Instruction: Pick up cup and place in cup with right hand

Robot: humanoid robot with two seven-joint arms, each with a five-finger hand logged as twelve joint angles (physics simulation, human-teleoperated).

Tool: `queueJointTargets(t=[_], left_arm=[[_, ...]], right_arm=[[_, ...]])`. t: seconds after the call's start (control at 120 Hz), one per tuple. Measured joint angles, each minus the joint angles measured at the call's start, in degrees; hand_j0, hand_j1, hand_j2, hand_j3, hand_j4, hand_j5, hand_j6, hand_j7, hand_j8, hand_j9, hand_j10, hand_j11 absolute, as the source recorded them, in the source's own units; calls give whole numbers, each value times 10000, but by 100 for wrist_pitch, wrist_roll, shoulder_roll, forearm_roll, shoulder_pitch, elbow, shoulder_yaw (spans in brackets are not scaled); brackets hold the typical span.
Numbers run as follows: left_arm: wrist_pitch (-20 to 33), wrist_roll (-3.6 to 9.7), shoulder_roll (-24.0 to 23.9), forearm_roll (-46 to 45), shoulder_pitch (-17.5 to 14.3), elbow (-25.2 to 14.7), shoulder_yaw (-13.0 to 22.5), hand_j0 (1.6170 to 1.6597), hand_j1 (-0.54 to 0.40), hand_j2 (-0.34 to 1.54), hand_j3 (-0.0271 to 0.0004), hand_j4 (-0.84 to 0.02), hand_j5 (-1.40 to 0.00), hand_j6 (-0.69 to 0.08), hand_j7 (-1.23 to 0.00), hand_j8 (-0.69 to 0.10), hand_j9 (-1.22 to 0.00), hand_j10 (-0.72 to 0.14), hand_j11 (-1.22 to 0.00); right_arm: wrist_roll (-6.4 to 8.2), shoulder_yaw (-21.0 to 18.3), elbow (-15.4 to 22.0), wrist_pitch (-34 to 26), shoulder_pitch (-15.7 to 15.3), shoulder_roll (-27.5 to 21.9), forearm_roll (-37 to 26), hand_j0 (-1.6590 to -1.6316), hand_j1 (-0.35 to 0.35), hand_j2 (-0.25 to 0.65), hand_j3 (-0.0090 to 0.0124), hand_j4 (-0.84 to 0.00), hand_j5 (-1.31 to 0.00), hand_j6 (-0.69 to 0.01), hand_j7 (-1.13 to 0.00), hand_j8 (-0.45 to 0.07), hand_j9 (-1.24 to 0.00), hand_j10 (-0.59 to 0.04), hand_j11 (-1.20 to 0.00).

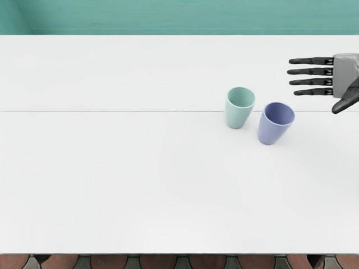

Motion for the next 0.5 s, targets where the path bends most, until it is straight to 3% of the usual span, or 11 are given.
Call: queueJointTargets(t=[0.15,0.342,0.4,0.5], left_arm=[[0,0,0,0,4,0,0,16581,3487,1,-2,2,-3,2,-2,2,-3,2,-3],[0,0,0,0,-2,0,1,16581,3488,1,-2,2,-2,2,-2,2,-2,2,-2],[0,0,0,0,0,0,1,16581,3488,0,-2,2,-2,2,-2,2,-2,2,-2],[1,0,0,-1,4,0,1,16581,3488,-1,-1,1,-1,2,-1,2,-1,1,-1]], right_arm=[[0,25,-19,0,74,72,-52,-16580,-3488,-10,0,2,5,40,0,28,5,19,4],[0,29,19,-2,1053,1008,-1215,-16581,-3490,-7,0,-1,4,26,0,18,3,12,3],[0,32,215,-3,1216,1188,-1543,-16581,-3490,-6,0,-2,3,19,0,13,3,8,3],[0,35,908,-286,1380,1312,-2259,-16581,-3491,-6,0,-6,1,5,0,3,2,2,2]])
